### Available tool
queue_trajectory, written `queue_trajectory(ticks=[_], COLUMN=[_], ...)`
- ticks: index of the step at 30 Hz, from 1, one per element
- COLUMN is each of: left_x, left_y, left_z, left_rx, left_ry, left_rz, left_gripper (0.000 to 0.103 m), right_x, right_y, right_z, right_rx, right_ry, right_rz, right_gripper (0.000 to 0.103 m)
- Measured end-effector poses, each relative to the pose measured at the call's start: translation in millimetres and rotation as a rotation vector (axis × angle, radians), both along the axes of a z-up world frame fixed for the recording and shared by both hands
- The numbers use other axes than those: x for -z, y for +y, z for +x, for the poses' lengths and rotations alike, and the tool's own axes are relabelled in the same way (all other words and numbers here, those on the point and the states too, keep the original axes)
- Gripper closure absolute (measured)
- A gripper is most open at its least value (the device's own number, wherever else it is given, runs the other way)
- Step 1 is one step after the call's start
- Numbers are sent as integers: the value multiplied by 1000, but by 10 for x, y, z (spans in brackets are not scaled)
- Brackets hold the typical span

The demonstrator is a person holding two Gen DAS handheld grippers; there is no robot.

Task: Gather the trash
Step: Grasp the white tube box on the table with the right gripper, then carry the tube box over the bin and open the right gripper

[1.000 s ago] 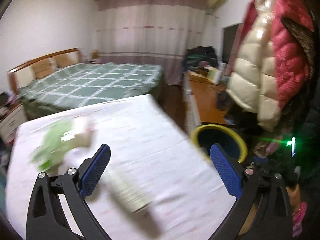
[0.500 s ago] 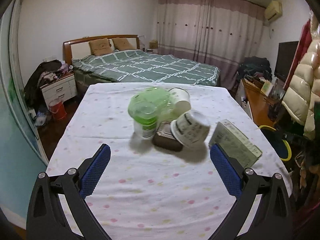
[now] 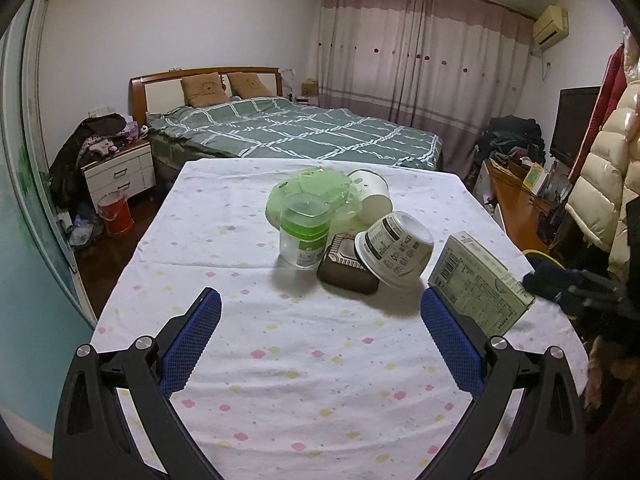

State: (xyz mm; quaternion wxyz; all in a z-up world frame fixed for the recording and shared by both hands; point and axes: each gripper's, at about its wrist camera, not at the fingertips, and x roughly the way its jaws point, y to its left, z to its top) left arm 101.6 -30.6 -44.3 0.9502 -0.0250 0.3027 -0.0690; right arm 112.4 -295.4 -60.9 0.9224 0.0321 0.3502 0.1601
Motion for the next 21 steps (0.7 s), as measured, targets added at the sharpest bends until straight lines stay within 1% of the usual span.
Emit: queue_trajectory(ticks=[2,6,8,10,12,16,21], left_x=[9,23,29,30,39,58,89], left_y=[-19,-41,-52,-61,-73,-79,-34], left_z=[-5,-24,-26,-23,-14,-10,27], left_rx=[2,4,5,7,10,12,5], left_ry=[2,0,2,4,7,9,8], left_rz=[-1,0,-2,-3,-3,-7,-19], left_gripper=[5,5,5,5,5,5,5], right_x=[107,263,324,370,408,390,227], right_y=[65,92,124,146,149,122,37], right_z=[23,75,109,126,152,122,28], right_rx=[3,7,7,5,4,16,15], right_ry=[22,57,70,86,105,102,69], right_rz=[-23,-29,-36,-35,-38,-40,-29], right_gripper=[38,39,45,60,66,72,74])
